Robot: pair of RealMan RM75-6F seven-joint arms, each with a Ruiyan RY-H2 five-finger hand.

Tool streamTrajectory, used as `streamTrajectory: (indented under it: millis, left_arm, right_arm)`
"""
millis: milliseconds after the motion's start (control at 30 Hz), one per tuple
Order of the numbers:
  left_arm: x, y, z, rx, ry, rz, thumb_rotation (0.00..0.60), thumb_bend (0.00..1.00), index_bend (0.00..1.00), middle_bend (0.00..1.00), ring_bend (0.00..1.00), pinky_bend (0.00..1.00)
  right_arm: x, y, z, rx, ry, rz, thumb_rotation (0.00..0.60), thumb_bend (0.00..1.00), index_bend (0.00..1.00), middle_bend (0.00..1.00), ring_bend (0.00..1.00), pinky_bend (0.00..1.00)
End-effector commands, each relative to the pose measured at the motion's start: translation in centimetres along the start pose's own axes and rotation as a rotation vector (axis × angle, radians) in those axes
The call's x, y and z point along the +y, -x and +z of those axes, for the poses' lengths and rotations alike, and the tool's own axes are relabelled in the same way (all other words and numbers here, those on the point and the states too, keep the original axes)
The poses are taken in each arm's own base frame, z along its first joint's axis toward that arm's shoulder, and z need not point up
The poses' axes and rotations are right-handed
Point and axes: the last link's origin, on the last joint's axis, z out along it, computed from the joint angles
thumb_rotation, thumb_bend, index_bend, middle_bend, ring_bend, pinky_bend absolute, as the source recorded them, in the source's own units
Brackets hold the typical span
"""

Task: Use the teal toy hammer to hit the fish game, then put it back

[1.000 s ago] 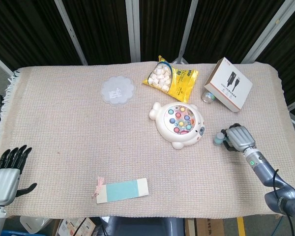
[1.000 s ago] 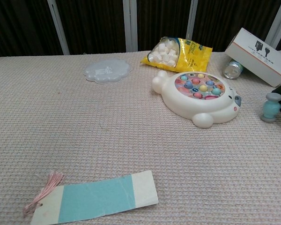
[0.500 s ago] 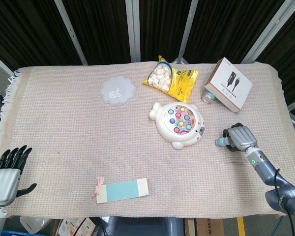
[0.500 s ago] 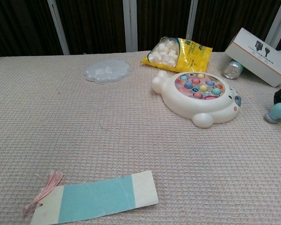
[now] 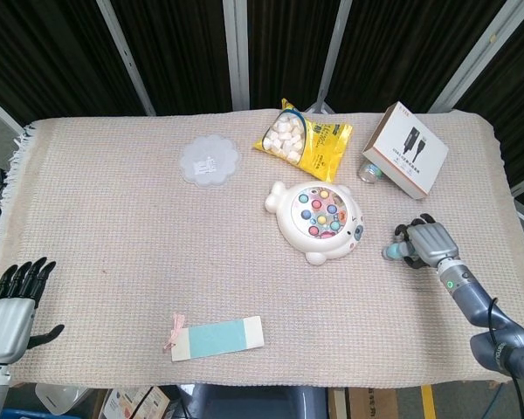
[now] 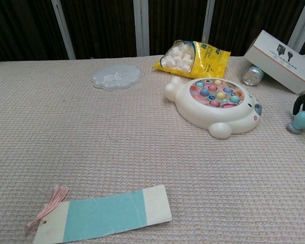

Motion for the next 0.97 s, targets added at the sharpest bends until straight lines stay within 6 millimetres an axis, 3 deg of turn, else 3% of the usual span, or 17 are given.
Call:
streamTrajectory:
  millis: [33,133,267,433,633,800,967]
  left_arm:
    - [0.0,0.0,0.0,0.0,0.0,0.0,0.6,0.12,0.0,0.0,0.0,0.0]
    - [0.0,0.0,0.0,0.001,0.001,0.0,0.6,0.12,0.0,0.0,0.0,0.0]
    - [-0.1,-0.1,0.0,0.001,-0.002,0.0,0.6,0.12,0.0,0.0,0.0,0.0]
    - [-0.2,-0.1,0.1,0.005,-0.003,-0.003,0.6,0.12,0.0,0.0,0.0,0.0]
    - [-0.4,-0.2,0.3,0.018,-0.007,-0.009,0.6,0.12,0.0,0.0,0.0,0.0]
    - [-0.6,-0.2,0.4,0.026,-0.011,-0.012,0.6,0.12,0.0,0.0,0.0,0.0]
    - [-0.6,-0.2,0.4,0.031,-0.009,-0.009,0.6,0.12,0.0,0.0,0.0,0.0]
  right_arm:
    - [0.0,-0.2,0.0,-0.009,0.003,-0.009,0.6,0.36,0.14,0.29,0.13,0.03]
    - [0.0,-0.2,-0.5,-0.026,0.004,-0.017,0.6,0.36,0.01,0.19,0.04,0.0]
    - [0.2,-0.8,-1.6,-0.009,0.005,-0.009,0.6,0.36,0.0,0.1,0.0,0.0]
    - [0.7,-1.7,-4.1,0.061,0.008,0.02,0.6,0.36,0.0,0.08,0.0,0.0]
    - [1.3,-2.4,-9.4,0.297,0.029,0.186,0.6,0.36,0.03,0.09,0.04,0.0]
    - [1.8,-0.5,-14.3,0.444,0.066,0.235,0.6,0.36,0.05,0.1,0.05,0.0]
    - [1.9,1.0,-17.1,0.48,0.112,0.226,0.6,0.36,0.05,0.1,0.05,0.0]
